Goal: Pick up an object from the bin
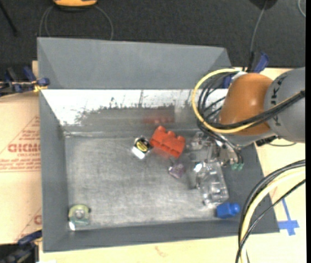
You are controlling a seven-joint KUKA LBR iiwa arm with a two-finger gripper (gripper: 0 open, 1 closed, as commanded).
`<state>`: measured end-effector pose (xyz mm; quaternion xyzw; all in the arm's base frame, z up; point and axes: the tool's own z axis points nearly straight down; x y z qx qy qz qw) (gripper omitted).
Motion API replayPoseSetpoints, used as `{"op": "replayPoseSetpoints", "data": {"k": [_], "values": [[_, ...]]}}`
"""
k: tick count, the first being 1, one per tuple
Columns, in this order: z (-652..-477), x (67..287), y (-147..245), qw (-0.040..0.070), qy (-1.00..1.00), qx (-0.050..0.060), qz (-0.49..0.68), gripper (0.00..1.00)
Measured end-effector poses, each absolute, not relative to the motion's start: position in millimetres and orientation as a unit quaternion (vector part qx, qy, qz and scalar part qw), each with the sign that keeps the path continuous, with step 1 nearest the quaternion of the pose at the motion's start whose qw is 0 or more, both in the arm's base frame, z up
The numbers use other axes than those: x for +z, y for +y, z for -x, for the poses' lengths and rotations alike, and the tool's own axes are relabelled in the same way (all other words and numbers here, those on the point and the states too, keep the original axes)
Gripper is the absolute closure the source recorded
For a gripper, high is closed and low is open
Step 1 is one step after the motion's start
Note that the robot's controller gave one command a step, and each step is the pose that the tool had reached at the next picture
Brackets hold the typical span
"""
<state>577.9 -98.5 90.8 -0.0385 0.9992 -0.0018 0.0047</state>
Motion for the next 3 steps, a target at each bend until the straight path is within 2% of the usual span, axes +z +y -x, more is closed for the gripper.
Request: {"op": "replayPoseSetpoints", "data": {"k": [1, 3], "values": [[-580.0, 74.9, -117.6, 0.004, 0.997, 0.005, 0.079, 0.0], [-584.5, 77.9, -113.4, 0.006, 0.997, 0.001, 0.081, 0.0]]}}
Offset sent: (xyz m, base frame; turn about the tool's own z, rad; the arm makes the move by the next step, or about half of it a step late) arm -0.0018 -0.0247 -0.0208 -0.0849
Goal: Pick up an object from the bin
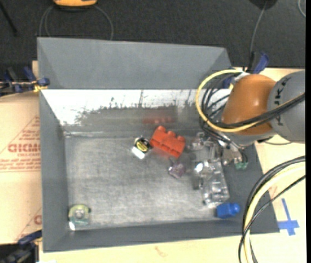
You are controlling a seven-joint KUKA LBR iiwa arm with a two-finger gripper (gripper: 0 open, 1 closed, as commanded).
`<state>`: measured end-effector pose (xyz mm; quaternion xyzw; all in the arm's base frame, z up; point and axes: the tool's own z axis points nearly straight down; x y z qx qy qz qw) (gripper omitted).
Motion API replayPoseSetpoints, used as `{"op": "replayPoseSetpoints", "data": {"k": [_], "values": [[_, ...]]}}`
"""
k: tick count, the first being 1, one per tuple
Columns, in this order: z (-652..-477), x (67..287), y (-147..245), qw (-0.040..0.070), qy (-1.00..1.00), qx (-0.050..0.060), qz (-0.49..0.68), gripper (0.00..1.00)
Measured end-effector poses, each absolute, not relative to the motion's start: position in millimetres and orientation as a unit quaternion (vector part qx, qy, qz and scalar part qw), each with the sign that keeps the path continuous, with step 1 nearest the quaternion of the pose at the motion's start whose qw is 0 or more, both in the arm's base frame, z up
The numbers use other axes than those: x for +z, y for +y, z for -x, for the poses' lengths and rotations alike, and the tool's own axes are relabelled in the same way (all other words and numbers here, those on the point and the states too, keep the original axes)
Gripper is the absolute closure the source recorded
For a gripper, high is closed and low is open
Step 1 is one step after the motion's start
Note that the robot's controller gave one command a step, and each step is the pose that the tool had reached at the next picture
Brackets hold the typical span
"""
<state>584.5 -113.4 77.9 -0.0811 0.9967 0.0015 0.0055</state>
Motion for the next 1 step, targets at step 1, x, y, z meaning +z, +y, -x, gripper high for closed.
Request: {"op": "replayPoseSetpoints", "data": {"k": [1], "values": [[-586.6, 78.9, -112.7, 0.006, 0.997, 0.001, 0.083, 0.0]]}}
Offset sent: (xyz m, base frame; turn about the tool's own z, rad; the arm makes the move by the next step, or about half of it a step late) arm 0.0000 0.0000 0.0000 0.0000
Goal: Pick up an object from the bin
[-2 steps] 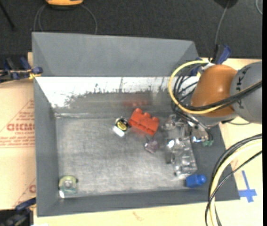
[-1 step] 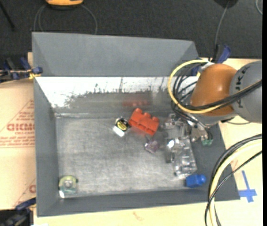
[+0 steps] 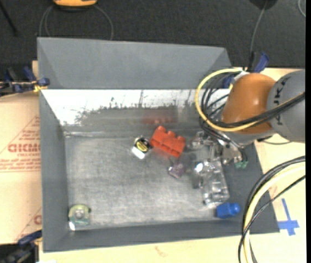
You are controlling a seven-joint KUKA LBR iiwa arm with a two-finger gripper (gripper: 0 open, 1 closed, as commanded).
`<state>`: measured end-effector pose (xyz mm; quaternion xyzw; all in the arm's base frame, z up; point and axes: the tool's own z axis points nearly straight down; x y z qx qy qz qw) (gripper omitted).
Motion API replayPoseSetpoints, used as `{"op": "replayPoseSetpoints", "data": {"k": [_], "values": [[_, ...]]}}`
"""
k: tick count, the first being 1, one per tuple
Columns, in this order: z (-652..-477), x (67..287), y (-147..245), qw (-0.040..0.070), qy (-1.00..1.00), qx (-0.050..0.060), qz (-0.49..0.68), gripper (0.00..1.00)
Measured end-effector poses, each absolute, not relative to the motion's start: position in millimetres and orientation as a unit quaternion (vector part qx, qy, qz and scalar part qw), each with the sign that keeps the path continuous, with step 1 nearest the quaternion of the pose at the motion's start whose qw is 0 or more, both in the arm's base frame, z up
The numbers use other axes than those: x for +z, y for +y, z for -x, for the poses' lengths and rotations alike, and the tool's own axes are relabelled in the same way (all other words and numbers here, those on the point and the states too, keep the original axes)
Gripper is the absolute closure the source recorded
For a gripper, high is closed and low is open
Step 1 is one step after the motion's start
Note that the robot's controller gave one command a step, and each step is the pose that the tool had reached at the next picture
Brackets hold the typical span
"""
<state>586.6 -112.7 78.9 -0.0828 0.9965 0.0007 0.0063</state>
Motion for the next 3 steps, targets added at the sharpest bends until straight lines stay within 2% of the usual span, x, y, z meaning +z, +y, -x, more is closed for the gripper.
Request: {"op": "replayPoseSetpoints", "data": {"k": [1, 2, 3], "values": [[-587.1, 79.4, -113.0, 0.007, 0.996, 0.0, 0.083, 1.0], [-589.9, 134.6, -114.6, 0.006, 0.997, -0.002, 0.083, 1.0], [-592.3, 175.7, -116.5, 0.005, 0.997, -0.002, 0.082, 1.0]]}}
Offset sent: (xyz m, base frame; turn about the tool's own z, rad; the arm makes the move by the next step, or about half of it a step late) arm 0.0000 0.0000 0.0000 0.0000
